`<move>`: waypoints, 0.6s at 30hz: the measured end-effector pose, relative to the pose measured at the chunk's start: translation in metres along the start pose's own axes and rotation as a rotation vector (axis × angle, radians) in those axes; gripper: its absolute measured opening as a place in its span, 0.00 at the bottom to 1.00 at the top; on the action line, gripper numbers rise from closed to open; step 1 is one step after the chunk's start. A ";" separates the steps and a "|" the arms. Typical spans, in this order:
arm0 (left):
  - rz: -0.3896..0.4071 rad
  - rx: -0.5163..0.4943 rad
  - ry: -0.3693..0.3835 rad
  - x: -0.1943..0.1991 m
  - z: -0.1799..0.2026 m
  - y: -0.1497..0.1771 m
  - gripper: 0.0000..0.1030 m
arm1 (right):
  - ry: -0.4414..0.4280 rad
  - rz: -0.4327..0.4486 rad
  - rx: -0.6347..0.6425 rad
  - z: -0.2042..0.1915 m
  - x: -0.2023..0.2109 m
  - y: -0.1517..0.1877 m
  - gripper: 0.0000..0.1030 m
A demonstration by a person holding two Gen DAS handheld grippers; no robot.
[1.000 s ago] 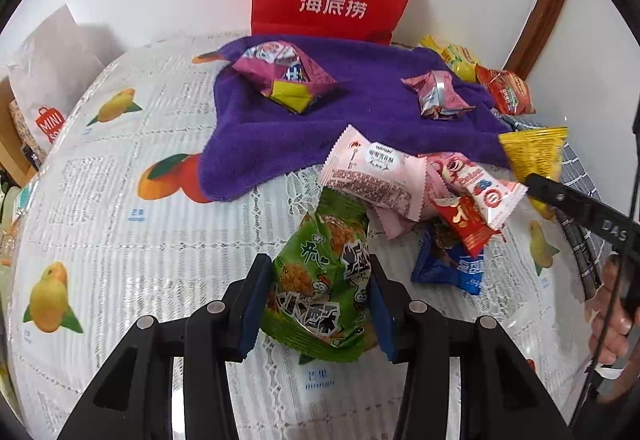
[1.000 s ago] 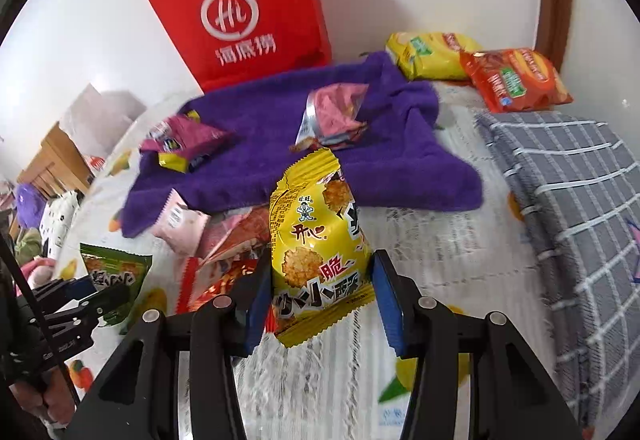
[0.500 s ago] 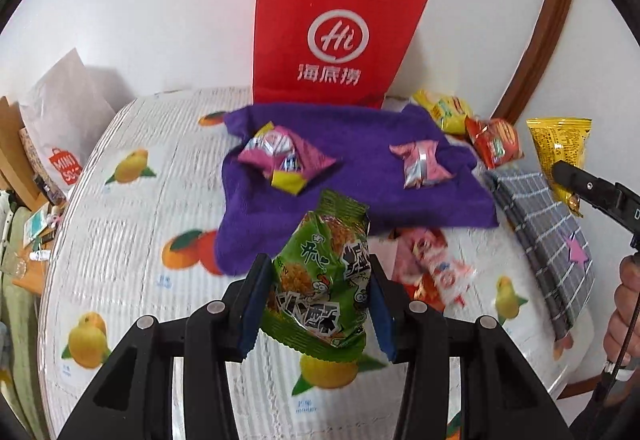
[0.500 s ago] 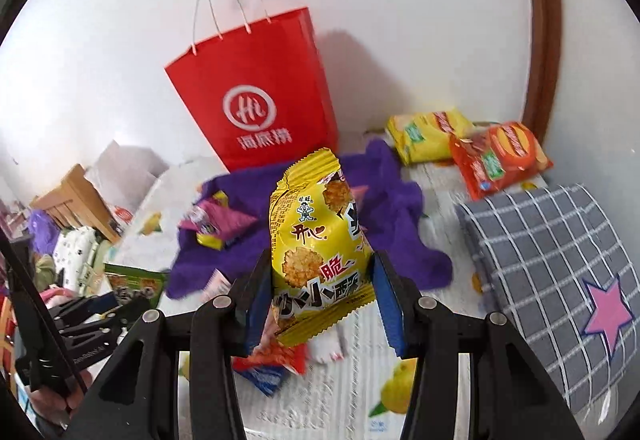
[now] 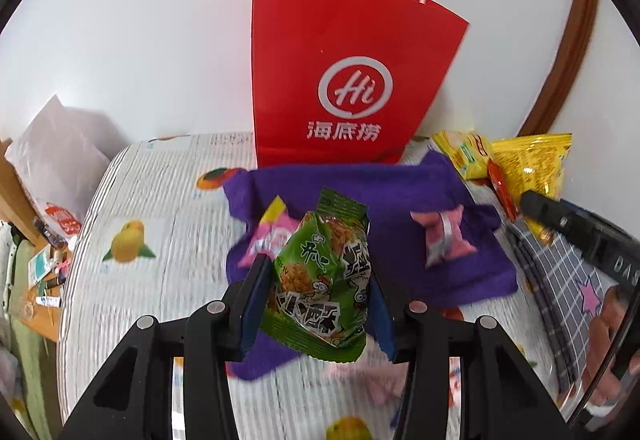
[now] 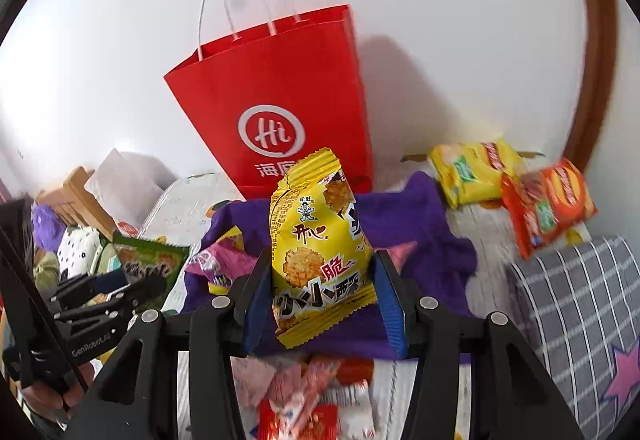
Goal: Organize snacks
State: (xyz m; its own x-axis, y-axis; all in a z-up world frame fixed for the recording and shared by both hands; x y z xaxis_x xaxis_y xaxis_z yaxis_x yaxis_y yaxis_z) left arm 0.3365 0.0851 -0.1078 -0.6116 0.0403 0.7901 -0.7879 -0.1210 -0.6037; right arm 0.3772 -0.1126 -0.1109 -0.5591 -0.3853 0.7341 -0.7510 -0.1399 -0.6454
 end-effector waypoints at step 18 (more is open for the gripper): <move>-0.034 0.011 -0.007 -0.059 -0.002 -0.025 0.43 | 0.024 -0.045 -0.034 0.013 -0.051 -0.029 0.47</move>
State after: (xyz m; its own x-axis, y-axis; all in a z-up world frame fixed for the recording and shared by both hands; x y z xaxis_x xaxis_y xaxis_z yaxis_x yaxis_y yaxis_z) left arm 0.3921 0.0878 -0.1399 -0.5839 0.0380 0.8110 -0.8075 -0.1308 -0.5752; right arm 0.4318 -0.1011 -0.1326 -0.5320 -0.3575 0.7676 -0.7872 -0.1252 -0.6039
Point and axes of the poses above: each gripper's, at about its wrist camera, not at the fingertips, and x roughly against the way its jaws point, z to its right, y to its underside, the point moved 8 cm from there along -x, roughly the way its jaws point, and after that the axes turned 2 degrees about -z, right-handed, at the moved point
